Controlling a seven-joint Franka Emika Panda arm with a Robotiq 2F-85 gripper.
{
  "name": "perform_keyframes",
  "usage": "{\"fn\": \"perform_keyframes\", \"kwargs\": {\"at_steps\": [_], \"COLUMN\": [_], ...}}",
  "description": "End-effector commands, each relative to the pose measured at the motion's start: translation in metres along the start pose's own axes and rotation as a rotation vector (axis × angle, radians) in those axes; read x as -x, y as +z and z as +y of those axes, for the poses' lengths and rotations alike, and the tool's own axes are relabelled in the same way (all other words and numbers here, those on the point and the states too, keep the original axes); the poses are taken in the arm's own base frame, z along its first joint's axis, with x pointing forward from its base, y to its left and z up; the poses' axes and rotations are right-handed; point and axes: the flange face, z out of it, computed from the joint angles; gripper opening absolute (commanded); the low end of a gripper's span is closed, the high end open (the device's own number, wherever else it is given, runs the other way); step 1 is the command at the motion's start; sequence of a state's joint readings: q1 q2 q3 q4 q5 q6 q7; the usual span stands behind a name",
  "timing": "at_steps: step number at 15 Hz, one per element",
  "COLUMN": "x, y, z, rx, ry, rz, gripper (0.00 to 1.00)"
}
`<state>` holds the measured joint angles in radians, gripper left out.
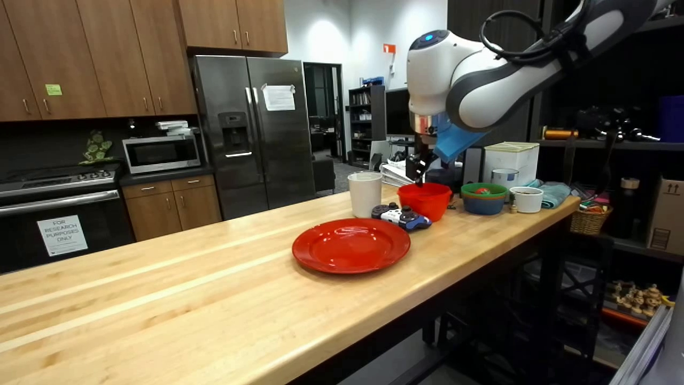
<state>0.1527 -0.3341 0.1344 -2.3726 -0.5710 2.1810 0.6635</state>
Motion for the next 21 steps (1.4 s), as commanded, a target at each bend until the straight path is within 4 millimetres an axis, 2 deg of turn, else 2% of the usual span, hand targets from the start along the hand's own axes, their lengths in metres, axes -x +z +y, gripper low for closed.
{"fn": "perform_keyframes", "kwargs": {"at_steps": [1, 11, 21], "x": [-0.002, -0.001, 0.006], "y": [-0.009, -0.016, -0.013], "z": [-0.004, -0.02, -0.029], "rx": [-0.091, -0.206, -0.19], "ry": [-0.081, -0.175, -0.198], "rz": [-0.04, -0.079, -0.083], "gripper": [1.0, 1.0, 1.0]}}
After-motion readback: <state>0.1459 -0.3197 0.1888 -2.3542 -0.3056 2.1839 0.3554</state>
